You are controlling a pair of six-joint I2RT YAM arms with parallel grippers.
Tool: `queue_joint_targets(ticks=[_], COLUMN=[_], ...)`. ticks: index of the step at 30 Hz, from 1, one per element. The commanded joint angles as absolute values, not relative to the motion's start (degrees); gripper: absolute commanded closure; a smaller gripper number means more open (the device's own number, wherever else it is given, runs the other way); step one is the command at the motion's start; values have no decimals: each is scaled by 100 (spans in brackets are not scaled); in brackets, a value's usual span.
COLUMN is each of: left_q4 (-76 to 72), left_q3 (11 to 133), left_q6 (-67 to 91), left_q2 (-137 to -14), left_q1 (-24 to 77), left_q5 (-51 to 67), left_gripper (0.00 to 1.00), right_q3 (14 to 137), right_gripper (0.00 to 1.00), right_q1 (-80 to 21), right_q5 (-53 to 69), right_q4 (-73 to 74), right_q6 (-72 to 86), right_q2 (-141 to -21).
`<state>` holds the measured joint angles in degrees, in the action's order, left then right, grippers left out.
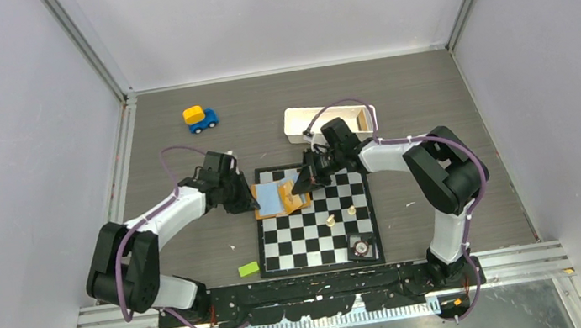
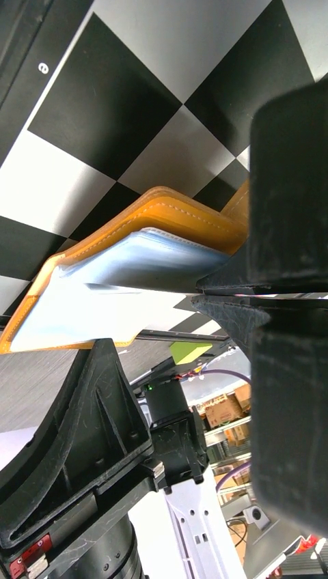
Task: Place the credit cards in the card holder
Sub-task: Insert the credit card into the card holder.
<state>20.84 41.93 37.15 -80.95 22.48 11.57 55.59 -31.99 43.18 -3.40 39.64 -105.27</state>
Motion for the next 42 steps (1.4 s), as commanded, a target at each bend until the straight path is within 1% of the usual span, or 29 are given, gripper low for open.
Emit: queue_joint_targets(ticks=[1, 13, 22, 29, 42], left_q4=[2063, 2072, 2081, 2063, 2068], left_q3=[4271, 4271, 4267, 4265, 4280], left_q6=[3617, 3608, 3604, 3621, 3639], left_q2=[-8230, -8245, -8234, -8245, -8300], left_q1=[2225, 2225, 2224, 2224, 2223], left_q5=[1015, 1017, 993, 975, 958], left_gripper=[86, 89, 91, 91, 91], right_q3=[5598, 5617, 5728, 5740, 5756], right_gripper=[100, 99, 100, 100, 100], right_q1=[-3237, -3243, -3250, -3252, -3246], right_q5=[4432, 3986, 3481, 3341, 3270], right_q4=[-598, -556, -156, 336, 536], right_q6=[4007, 3999, 3878, 3733, 3685], right_q2=[-10569, -10700, -10704, -10611, -10545])
